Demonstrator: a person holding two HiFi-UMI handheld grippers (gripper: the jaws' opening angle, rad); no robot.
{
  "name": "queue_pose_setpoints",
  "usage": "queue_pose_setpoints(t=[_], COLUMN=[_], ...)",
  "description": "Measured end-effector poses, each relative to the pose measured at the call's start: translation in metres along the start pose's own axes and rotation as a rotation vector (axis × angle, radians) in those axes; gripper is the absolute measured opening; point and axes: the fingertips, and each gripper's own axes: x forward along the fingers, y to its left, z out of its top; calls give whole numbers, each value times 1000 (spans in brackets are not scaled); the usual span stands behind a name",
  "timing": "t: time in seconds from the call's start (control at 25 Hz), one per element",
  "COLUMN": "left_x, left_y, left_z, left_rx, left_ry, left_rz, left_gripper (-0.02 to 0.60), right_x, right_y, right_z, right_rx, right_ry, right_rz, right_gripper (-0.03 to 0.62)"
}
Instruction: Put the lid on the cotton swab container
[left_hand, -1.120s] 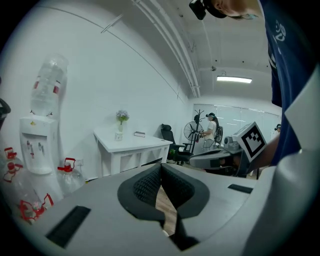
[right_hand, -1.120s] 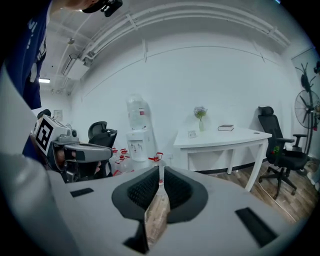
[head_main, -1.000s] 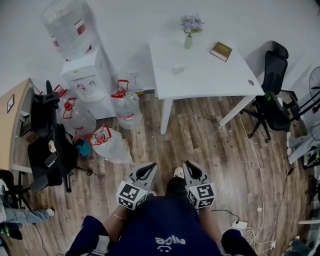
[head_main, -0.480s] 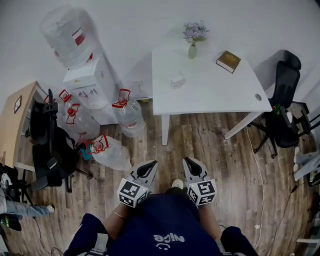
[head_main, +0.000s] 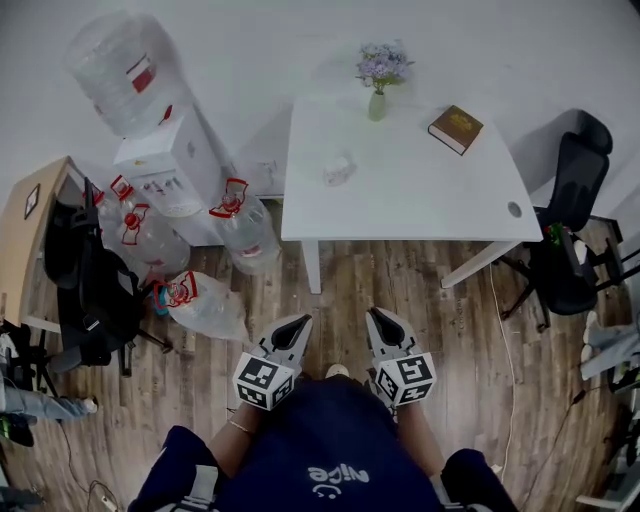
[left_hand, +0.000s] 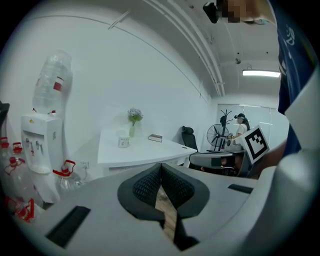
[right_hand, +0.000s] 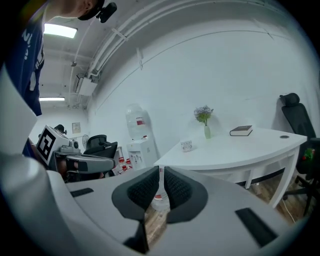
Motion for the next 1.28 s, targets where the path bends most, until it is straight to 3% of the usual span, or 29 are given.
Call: queue_pose_setpoints(t=[0.2,0.48,0.6,0.96,1.28], left_x=[24,64,95,182,232], left_y=[2,43,64,134,177], left_z=[-2,4,18,64,96], left_rx=[-13,-32,-55,1,23], left_ry=[34,52,44,46,45], left_rz=[-1,-14,-39,-121,-204], left_gripper=[20,20,20,20,20], right_x=[11,46,69,157,213], right_y=[-18,-39,-59,-109,-125], right_z=[-4,-1,8,55,79], right_rx=[43,86,98,91,97], right_ry=[28,40,40,35,33], right_rz=[9,-7,-40,-103,-146], right_gripper=[57,57,57,57,57])
